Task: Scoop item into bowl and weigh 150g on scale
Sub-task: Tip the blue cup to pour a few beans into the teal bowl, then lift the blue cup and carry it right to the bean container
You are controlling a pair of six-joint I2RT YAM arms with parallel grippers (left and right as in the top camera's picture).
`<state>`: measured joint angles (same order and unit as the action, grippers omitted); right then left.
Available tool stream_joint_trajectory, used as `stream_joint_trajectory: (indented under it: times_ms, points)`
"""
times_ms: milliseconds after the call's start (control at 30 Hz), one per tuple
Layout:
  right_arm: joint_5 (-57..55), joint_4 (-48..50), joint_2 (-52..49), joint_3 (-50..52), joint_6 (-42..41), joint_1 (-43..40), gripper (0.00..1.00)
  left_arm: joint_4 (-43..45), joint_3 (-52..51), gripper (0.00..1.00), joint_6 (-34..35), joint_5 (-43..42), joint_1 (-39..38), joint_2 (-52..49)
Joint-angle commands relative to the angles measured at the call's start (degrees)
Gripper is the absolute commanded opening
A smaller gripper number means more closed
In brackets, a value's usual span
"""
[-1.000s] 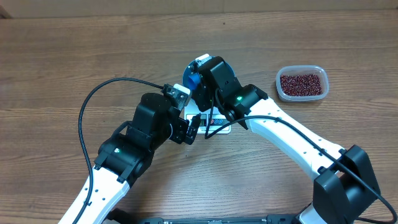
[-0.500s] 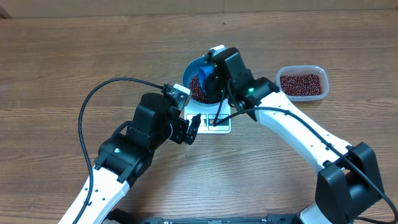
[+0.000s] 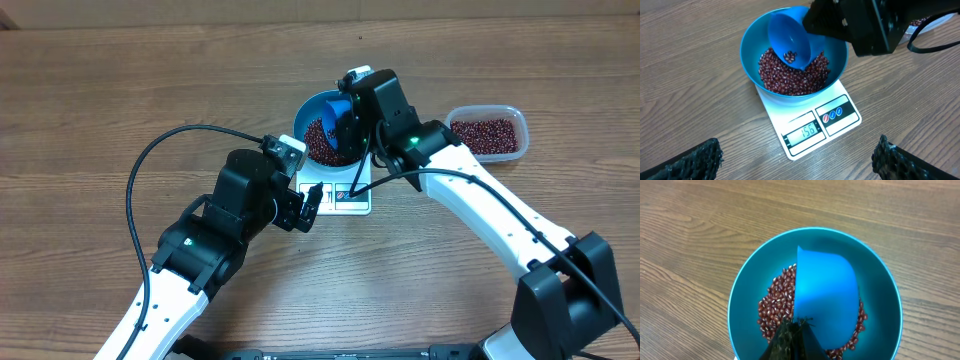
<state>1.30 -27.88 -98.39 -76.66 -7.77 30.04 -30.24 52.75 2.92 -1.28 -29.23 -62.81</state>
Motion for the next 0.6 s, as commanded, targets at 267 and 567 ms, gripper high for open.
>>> stream_joint_trajectory:
  times_ms: [267,567]
  points:
    - [0.31,0.83,3.54,-0.33,-0.37,-0.24,0.04,0.07,-0.55,1.0,0.52,-0.02,-0.04,-0.22]
    - [-1.31,0.81,5.16,-0.33,-0.26,-0.24,0.04,0.07,-0.55,1.0,0.52,-0.02,-0.04,-0.22]
